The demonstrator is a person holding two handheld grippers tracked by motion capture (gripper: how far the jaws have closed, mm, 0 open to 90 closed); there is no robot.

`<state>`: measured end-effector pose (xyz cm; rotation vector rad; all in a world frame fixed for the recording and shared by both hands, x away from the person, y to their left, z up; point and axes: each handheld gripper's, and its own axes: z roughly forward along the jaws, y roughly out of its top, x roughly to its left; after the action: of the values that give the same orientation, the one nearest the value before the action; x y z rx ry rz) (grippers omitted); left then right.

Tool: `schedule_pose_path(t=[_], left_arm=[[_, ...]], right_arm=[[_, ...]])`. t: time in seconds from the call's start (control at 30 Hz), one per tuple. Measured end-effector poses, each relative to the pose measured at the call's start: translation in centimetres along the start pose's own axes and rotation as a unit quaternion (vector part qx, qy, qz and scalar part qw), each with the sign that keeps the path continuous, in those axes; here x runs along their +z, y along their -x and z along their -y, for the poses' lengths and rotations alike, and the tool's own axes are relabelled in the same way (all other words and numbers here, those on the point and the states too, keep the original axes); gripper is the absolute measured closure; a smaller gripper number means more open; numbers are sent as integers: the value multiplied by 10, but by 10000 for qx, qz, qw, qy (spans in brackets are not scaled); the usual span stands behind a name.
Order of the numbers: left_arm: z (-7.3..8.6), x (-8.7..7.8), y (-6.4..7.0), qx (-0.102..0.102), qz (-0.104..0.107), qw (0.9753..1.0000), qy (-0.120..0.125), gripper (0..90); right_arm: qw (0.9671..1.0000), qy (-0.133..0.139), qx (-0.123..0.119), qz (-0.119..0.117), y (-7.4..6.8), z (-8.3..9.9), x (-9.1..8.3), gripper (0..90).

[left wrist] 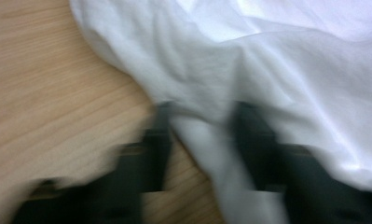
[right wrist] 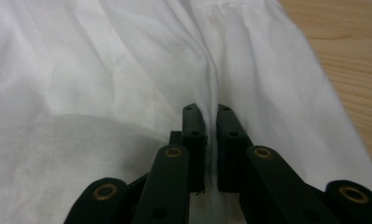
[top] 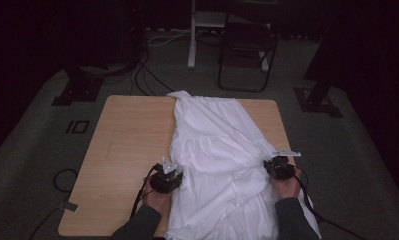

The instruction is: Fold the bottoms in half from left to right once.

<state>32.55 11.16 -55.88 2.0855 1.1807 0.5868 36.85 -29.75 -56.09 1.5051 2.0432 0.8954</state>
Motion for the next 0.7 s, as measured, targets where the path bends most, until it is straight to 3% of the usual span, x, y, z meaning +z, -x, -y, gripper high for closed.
schedule_pose_path(t=[0.07, 0.13, 0.17, 0.2, 0.23, 0.37, 0.47, 0.6, 0.7], left_arm=[[-2, 2, -1, 141, -210, 9997, -48, 876], [-3, 3, -8, 163, -405, 9990, -59, 884], [-4, 4, -13, 85, -465, 9989, -58, 889], [-4, 6, -27, -61, -613, 9981, -53, 892], [-4, 6, -27, -61, -613, 9981, -53, 893], [-4, 6, -60, -432, -916, 9948, -94, 894], [-4, 6, -85, -652, -1132, 9913, -141, 895], [-3, 5, -114, -966, -1488, 9840, -184, 895], [1, 2, -133, -1282, -1543, 9795, -163, 896]], right_arm=[[10000, 0, 22, -97, -4, 1, 0, 837], [9999, 1, 31, -147, -7, 1, 0, 837], [9998, 23, 16, -185, -9, 1, 0, 837], [9997, 21, -54, -242, -16, 1, 1, 836], [9997, 21, -54, -242, -16, 1, 1, 836], [9990, 12, -162, -408, -31, -4, 6, 831], [9981, 4, -281, -540, -50, -11, 13, 822], [9969, 23, -368, -692, -65, -18, 21, 799], [9955, 4, -492, -805, -80, -24, 27, 757]])
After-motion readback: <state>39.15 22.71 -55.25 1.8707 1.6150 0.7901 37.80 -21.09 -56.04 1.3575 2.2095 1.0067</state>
